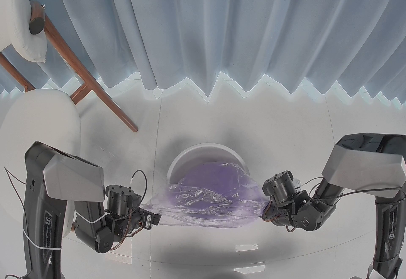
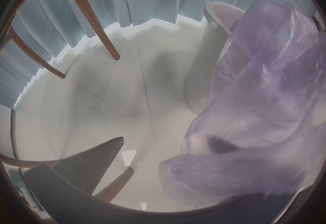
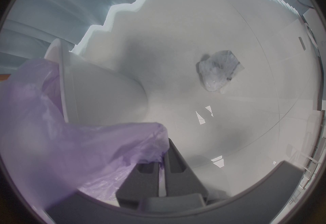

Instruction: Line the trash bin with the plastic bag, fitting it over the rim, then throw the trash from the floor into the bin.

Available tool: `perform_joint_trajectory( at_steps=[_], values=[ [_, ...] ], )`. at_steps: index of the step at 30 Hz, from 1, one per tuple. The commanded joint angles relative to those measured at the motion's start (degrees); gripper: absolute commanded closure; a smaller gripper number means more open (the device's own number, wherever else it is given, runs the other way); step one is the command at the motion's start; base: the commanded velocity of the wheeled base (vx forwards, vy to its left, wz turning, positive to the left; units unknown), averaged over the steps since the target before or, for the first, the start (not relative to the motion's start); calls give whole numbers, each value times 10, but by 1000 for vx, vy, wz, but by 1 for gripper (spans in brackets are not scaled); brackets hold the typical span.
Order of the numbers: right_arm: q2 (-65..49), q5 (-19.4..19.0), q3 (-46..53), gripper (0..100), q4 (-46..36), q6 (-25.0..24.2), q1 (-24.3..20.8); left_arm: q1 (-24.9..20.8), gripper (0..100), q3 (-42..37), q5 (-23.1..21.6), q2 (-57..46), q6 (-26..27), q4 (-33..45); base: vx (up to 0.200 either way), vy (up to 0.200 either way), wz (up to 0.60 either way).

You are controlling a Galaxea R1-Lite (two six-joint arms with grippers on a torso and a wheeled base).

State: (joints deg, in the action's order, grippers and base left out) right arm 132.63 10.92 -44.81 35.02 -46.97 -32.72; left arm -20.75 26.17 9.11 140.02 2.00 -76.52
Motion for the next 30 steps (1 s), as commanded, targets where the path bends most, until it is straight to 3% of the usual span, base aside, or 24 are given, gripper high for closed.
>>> perform_joint_trajectory(
  at_steps=[1,9,16,30],
  values=[
    [10,2,1,100,10,3,5,-1,0,-1,0,14,1,0,0,0,0],
    [15,5,14,100,60,31,6,-1,0,-5,-12,23,22,0,0,0,0],
    [13,4,18,100,59,42,27,-2,0,-9,-21,25,28,-6,0,0,0],
    [48,3,32,100,61,80,28,5,0,-13,-20,30,28,-9,0,0,0]
  ],
)
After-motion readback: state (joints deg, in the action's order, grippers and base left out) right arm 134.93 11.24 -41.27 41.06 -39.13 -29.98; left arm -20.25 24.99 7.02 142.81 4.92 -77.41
